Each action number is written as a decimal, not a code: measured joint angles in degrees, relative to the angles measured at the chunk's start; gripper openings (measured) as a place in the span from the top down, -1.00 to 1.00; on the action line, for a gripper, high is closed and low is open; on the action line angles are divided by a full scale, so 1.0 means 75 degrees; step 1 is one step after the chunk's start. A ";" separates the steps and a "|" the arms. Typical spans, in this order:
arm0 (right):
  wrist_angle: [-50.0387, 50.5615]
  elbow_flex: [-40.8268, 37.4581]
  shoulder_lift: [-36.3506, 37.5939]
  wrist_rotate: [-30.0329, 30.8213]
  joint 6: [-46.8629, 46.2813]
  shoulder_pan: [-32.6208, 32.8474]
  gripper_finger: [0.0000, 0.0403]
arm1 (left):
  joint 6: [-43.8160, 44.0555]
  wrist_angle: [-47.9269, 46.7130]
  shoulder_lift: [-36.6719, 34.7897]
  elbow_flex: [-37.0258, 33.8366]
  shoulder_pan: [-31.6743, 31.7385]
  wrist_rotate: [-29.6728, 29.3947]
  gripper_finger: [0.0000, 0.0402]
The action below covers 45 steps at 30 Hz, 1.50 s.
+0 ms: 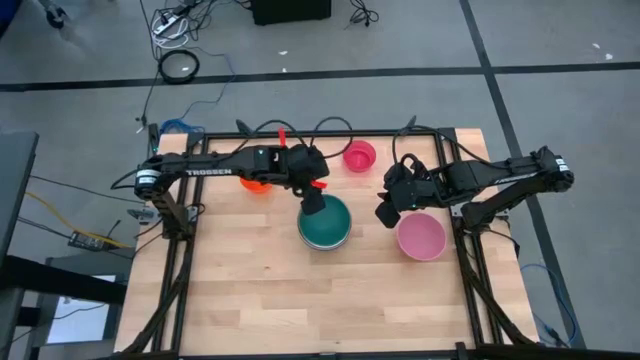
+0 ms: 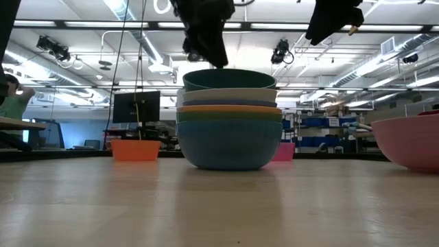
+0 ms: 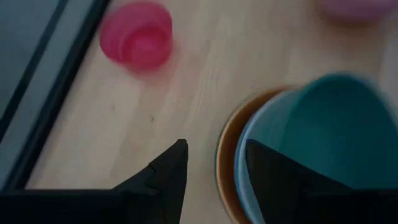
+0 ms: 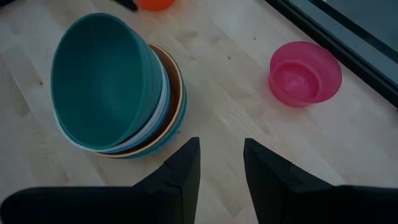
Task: Nest bowls inside each other
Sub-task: Stack the green bowl on top of the white bowl, then stack the pink bowl on top of the green bowl
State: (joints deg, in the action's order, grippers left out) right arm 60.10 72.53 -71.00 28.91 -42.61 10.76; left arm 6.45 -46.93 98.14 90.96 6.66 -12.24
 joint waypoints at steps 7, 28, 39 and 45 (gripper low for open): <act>-0.0010 0.0000 0.0000 0.0000 0.0003 0.0000 0.44 | 0.0178 -0.0365 0.0085 0.0293 -0.0042 0.0257 0.15; -0.0026 0.0000 0.0003 0.0000 -0.0035 0.0000 0.44 | 0.0375 -0.0534 0.0371 0.0283 -0.0070 0.0387 0.15; 0.2897 -0.0072 -0.0011 -0.0558 -0.2159 0.0011 0.51 | 0.0780 -0.4503 -0.0047 0.2293 -0.0580 -0.1650 0.15; 0.2733 -0.0740 -0.0009 -0.2387 -0.2969 0.0850 0.51 | 0.2063 -0.5500 -0.1498 0.2337 -0.1180 -0.2395 0.15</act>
State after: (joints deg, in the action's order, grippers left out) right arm 80.59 66.98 -71.07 11.00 -64.88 17.14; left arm 21.92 -88.18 86.91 108.48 -2.19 -30.20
